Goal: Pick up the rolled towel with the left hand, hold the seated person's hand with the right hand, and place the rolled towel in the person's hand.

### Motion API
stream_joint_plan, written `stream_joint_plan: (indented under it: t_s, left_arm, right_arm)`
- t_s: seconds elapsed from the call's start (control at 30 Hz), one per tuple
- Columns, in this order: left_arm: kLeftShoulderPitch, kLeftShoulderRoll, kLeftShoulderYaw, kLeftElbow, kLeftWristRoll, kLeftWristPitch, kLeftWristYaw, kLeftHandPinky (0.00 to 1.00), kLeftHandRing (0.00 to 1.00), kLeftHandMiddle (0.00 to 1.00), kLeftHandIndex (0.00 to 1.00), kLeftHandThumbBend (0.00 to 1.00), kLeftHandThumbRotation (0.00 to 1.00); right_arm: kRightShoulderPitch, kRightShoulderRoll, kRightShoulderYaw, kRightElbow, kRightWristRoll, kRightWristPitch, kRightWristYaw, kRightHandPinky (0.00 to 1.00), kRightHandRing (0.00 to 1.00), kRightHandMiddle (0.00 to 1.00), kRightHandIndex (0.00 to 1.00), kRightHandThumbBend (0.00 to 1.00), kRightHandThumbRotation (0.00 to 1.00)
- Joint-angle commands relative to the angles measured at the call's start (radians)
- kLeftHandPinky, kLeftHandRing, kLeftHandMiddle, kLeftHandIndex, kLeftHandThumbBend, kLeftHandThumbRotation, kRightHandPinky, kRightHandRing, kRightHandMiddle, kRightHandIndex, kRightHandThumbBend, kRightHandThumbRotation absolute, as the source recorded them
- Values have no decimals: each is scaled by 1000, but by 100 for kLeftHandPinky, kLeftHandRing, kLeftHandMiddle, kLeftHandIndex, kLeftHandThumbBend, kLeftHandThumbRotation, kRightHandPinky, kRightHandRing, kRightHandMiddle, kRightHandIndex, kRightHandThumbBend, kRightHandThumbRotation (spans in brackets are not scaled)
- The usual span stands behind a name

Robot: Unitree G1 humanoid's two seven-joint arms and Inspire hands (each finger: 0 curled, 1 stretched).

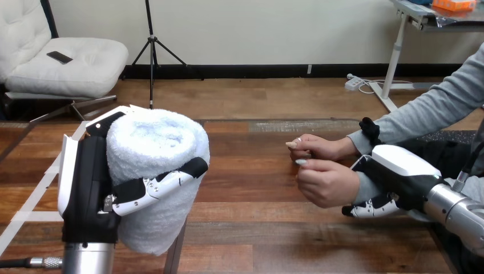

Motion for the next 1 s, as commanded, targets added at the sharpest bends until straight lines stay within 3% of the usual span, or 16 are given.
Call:
stream_joint_plan:
  t_s: [0.0, 0.6, 0.97]
  left_arm:
    - [-43, -9, 5, -14, -16, -14, 1, 24, 29, 36, 39, 61, 0]
    - [-60, -17, 5, 16, -10, -22, 7, 22, 28, 35, 39, 60, 0]
    - [-94, -28, 0, 44, -20, -10, 12, 24, 28, 35, 39, 60, 0]
  right_arm:
    - [4, -1, -16, -14, 27, -17, -2, 19, 22, 27, 28, 50, 25]
    - [-2, -12, -29, -35, 64, -37, 17, 18, 22, 27, 28, 51, 27]
    - [-3, -17, -45, -47, 98, -71, 23, 18, 21, 26, 27, 52, 23]
